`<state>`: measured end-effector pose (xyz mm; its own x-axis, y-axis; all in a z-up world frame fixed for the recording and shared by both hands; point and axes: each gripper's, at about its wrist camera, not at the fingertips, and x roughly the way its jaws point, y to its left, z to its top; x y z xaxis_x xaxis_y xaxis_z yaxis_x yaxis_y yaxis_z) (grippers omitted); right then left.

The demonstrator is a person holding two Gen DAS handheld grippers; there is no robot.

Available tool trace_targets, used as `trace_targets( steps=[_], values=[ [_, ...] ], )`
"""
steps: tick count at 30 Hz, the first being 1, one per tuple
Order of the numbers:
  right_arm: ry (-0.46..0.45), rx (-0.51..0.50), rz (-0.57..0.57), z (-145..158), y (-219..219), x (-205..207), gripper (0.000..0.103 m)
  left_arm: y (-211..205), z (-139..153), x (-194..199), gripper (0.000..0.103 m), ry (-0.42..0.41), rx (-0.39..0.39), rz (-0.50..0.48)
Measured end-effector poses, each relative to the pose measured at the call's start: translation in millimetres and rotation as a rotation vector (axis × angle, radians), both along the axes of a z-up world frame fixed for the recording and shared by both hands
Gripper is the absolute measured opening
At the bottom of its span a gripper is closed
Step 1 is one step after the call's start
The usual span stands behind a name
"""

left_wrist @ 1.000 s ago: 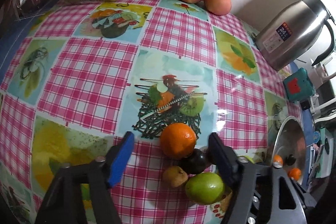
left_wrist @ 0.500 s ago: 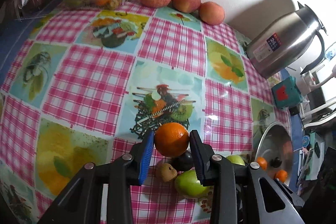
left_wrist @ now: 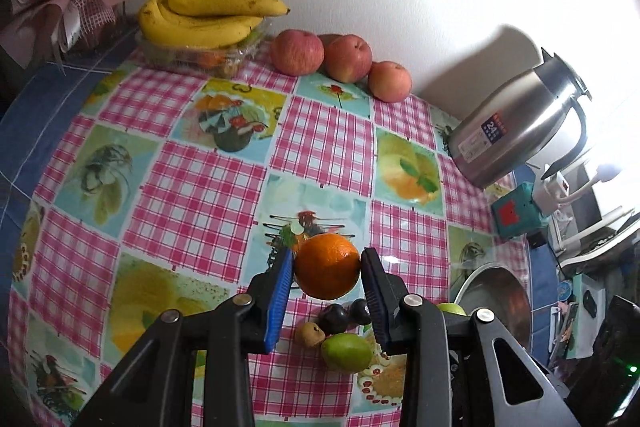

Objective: Organize fruits
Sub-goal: 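Close the right tool on the green apple while the left grasps the mandarin, then carry the green apple in the right tool over the pan while the left carries the mandarin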

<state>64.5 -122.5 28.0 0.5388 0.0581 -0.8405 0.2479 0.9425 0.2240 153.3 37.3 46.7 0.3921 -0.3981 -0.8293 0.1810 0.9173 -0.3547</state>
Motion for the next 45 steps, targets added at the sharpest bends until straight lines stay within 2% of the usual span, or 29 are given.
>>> trace_targets(
  steps=[14, 29, 39, 45],
  values=[
    [0.016, 0.012, -0.027, -4.1, -13.2, -5.9, 0.041, -5.2, 1.8, -4.6, 0.037, 0.002, 0.009, 0.001],
    [0.027, 0.034, -0.153, -6.8, -65.6, -25.7, 0.041, -32.0, 1.7, -14.6, 0.037, 0.006, 0.016, -0.047],
    [0.023, 0.051, -0.251, -6.1, -104.3, -44.8, 0.041, -64.5, 4.8, -28.6, 0.037, -0.007, 0.044, -0.12],
    [0.015, 0.082, -0.325, -8.0, -131.4, -62.9, 0.041, -95.5, 6.2, -44.4, 0.037, -0.01, 0.052, -0.197]
  ],
)
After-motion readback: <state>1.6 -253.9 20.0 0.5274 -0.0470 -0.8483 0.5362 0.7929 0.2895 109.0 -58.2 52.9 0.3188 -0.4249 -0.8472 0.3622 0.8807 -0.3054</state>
